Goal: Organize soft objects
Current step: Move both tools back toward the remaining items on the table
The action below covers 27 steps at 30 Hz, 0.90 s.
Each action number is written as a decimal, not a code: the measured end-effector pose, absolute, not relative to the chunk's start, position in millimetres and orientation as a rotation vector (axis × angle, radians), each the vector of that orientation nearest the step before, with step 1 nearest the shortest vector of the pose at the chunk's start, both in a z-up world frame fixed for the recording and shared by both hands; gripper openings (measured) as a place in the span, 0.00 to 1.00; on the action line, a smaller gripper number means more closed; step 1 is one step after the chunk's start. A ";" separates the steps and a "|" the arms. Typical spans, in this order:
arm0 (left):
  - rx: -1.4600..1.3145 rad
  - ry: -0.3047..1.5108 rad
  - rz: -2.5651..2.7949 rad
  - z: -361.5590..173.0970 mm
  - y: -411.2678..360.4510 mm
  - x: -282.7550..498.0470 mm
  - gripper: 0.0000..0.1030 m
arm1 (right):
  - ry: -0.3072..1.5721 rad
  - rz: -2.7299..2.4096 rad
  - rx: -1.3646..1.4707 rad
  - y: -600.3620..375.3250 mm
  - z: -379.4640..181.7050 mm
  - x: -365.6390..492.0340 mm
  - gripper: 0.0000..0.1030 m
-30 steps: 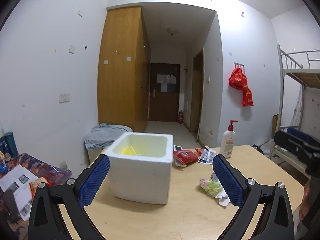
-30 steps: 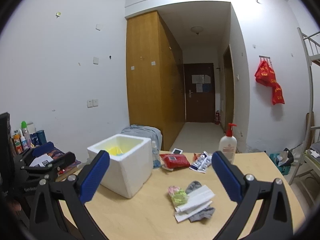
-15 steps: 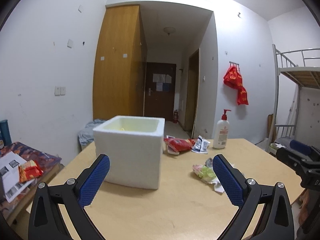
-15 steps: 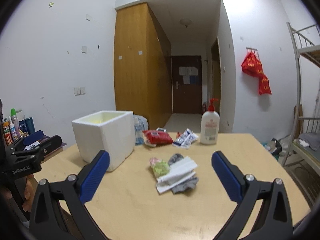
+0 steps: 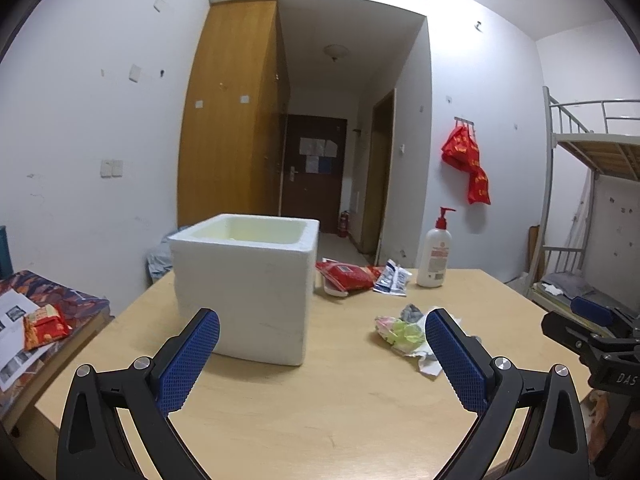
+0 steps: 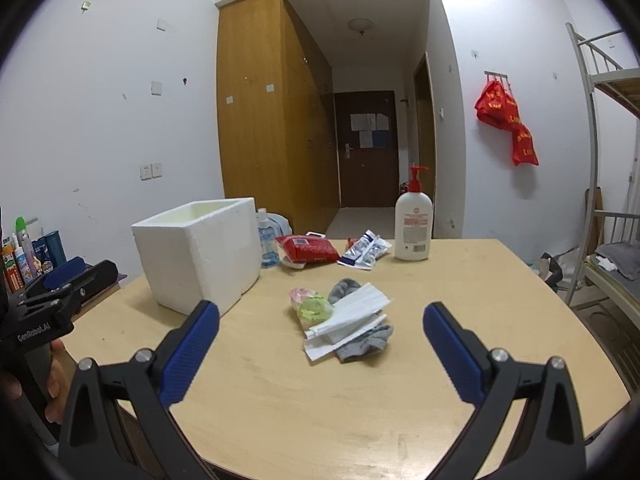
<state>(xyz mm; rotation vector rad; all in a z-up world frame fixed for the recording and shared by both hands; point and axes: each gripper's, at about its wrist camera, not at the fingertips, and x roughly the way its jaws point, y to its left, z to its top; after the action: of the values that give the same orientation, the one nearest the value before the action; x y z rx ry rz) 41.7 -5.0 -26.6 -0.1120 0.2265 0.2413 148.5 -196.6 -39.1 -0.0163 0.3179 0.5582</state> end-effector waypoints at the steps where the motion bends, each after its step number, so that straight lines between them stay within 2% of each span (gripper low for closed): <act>1: -0.114 0.229 0.234 -27.1 -5.9 43.1 1.00 | 0.321 0.560 -0.012 -198.3 -39.4 149.9 1.00; 27: -0.081 0.342 0.083 -40.6 -35.0 130.8 1.00 | 0.492 0.528 -0.020 -206.6 -67.3 213.0 0.98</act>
<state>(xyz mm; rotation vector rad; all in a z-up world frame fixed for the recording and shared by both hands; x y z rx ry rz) 130.8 -35.0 -40.6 -0.0807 0.3416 0.0831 213.0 -206.6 -67.3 -0.0202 0.4923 0.5279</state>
